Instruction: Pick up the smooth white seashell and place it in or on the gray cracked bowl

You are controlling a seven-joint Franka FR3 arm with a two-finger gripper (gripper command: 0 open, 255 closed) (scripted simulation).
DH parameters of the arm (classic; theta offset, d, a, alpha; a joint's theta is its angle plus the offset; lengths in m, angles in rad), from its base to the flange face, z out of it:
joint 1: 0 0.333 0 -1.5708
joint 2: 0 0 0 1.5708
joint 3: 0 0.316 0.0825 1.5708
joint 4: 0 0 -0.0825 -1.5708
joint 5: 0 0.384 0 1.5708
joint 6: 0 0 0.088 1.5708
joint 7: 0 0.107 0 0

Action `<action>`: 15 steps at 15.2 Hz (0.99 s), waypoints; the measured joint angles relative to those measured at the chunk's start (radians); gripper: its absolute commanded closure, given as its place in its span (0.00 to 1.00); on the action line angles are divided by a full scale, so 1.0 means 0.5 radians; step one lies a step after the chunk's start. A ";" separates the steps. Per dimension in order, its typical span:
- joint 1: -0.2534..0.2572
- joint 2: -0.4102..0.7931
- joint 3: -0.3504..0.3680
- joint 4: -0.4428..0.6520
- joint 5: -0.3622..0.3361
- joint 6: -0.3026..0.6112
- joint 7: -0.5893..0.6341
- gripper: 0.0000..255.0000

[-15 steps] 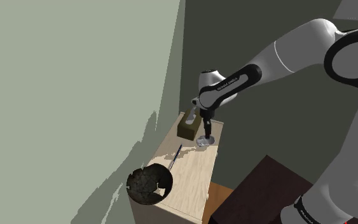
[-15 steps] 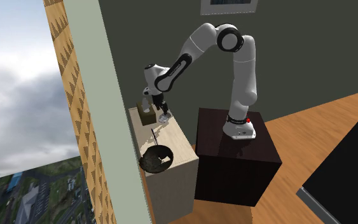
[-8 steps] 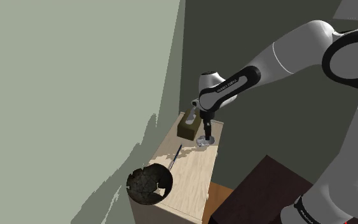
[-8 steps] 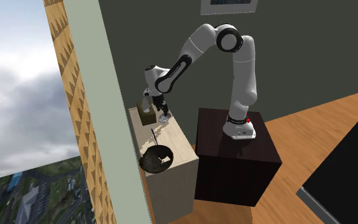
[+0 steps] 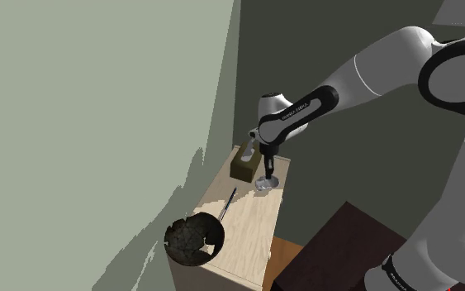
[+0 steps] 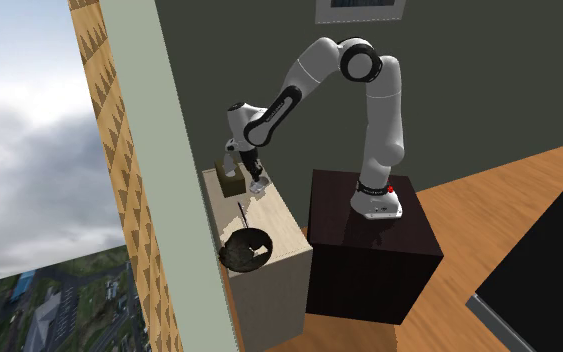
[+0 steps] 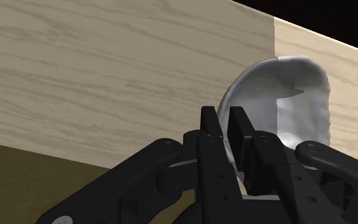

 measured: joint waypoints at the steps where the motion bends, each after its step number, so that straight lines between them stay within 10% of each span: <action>1: 0.000 0.000 0.000 0.000 0.000 0.000 0.000 1.00; 15: 0.001 -0.192 0.000 0.073 -0.001 -0.265 0.001 1.00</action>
